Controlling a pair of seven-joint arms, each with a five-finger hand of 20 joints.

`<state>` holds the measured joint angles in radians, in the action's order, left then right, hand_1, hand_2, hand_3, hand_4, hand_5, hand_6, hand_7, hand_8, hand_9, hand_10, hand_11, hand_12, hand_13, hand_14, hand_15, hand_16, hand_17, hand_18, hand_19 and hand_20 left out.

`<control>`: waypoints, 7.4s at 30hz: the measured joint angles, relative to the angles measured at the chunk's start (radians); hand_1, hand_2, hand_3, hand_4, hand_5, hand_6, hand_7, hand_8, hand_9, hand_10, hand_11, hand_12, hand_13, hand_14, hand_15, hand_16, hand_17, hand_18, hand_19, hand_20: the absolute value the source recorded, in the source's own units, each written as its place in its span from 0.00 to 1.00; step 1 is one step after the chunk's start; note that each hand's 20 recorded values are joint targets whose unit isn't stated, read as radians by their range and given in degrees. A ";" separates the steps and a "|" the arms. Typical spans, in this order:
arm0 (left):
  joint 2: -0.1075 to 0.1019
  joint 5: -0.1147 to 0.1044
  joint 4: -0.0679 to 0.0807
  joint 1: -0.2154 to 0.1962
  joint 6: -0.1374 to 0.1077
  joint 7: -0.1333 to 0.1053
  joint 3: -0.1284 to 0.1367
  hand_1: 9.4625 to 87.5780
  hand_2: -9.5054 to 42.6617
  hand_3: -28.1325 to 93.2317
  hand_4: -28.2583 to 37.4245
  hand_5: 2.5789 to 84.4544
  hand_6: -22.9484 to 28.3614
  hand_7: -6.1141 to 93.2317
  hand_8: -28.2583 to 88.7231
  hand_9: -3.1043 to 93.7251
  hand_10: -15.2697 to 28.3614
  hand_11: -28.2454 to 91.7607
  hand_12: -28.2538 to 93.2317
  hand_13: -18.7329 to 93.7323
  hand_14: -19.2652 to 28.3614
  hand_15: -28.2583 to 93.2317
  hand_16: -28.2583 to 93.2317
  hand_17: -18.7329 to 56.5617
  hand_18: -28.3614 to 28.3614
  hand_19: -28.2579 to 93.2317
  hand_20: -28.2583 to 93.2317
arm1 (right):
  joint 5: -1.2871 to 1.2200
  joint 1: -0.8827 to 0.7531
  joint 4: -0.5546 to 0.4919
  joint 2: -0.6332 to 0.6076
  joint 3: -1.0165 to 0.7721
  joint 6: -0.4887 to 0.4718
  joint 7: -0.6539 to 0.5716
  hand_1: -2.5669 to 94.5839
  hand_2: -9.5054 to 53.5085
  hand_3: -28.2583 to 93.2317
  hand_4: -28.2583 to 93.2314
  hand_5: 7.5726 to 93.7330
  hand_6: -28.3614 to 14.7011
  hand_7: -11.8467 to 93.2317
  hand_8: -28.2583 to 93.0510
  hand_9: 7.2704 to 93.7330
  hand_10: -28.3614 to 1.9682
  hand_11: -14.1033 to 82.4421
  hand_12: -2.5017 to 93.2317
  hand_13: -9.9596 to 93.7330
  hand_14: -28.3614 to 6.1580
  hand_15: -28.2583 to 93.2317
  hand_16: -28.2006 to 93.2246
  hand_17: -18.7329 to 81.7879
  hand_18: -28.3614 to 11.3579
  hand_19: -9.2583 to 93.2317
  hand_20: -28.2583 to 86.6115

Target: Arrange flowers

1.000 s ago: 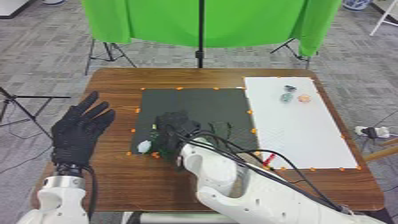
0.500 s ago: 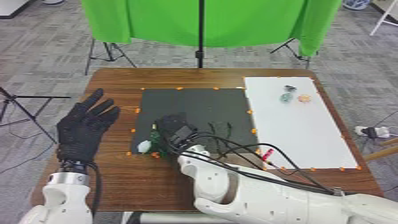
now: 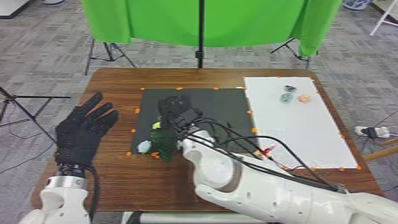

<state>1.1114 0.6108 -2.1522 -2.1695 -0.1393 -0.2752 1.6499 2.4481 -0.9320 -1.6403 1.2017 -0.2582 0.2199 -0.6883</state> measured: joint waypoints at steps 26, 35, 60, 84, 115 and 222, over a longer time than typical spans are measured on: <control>-0.010 -0.009 -0.035 -0.059 -0.028 -0.047 0.014 0.17 0.30 0.89 0.03 0.45 0.62 0.20 0.16 0.41 0.81 0.45 0.33 0.40 0.99 0.68 0.17 0.16 1.00 0.65 0.46 | 0.012 -0.084 -0.087 -0.034 -0.140 -0.268 0.033 0.45 0.00 0.87 0.00 0.74 0.73 0.24 0.13 0.82 0.56 0.55 0.26 0.73 0.51 0.90 0.37 0.46 0.10 1.00 0.74; -0.016 -0.014 -0.031 -0.063 -0.029 -0.073 0.009 0.17 0.30 0.89 0.03 0.45 0.62 0.20 0.16 0.41 0.81 0.45 0.33 0.40 0.99 0.68 0.17 0.16 1.00 0.65 0.46 | -0.188 -0.092 -0.247 -0.160 -0.331 -0.112 -0.073 0.43 0.00 0.89 0.00 0.68 0.69 0.25 0.13 0.75 0.48 0.47 0.19 0.68 0.46 0.86 0.34 0.43 0.10 0.98 0.71; -0.052 -0.035 -0.016 -0.057 -0.033 -0.143 -0.030 0.17 0.30 0.89 0.04 0.45 0.62 0.20 0.16 0.41 0.81 0.45 0.33 0.40 0.99 0.68 0.17 0.16 1.00 0.65 0.46 | -0.384 0.086 0.180 -0.411 -0.344 -0.279 -0.227 0.39 0.00 0.90 0.00 0.51 0.72 0.26 0.12 0.57 0.35 0.35 0.17 0.60 0.40 0.86 0.30 0.38 0.12 0.97 0.72; -0.034 -0.036 -0.018 -0.061 -0.035 -0.120 -0.025 0.17 0.30 0.89 0.04 0.45 0.62 0.20 0.16 0.41 0.81 0.45 0.33 0.40 0.99 0.68 0.17 0.16 1.00 0.65 0.46 | -0.235 -0.027 0.203 -0.334 -0.326 -0.075 -0.165 0.65 0.00 0.78 0.00 0.95 0.69 0.28 0.25 1.00 0.79 0.34 0.33 0.93 0.76 0.71 0.41 0.58 0.15 1.00 0.71; -0.011 -0.024 -0.018 -0.073 -0.025 -0.094 -0.011 0.18 0.30 0.89 0.04 0.45 0.62 0.20 0.16 0.41 0.81 0.45 0.33 0.40 0.99 0.68 0.17 0.16 1.00 0.65 0.46 | -0.100 -0.164 -0.055 -0.292 -0.267 -0.128 -0.130 0.40 0.00 0.90 0.00 0.51 0.67 0.26 0.12 0.53 0.26 0.38 0.16 0.54 0.32 0.87 0.28 0.41 0.09 1.00 0.77; 0.005 -0.013 -0.022 -0.066 -0.021 -0.059 -0.005 0.18 0.30 0.89 0.06 0.46 0.63 0.21 0.16 0.41 0.81 0.45 0.33 0.40 0.99 0.68 0.17 0.16 1.00 0.66 0.45 | -0.250 -0.218 -0.183 -0.308 -0.441 -0.207 0.018 0.38 0.00 0.86 0.00 0.57 0.72 0.25 0.12 0.60 0.39 0.38 0.16 0.58 0.40 0.86 0.30 0.37 0.14 0.97 0.77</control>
<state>1.1166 0.5976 -2.1743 -2.2351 -0.1598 -0.3346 1.6446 2.1984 -1.1504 -1.8233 0.8936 -0.6991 0.0131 -0.6704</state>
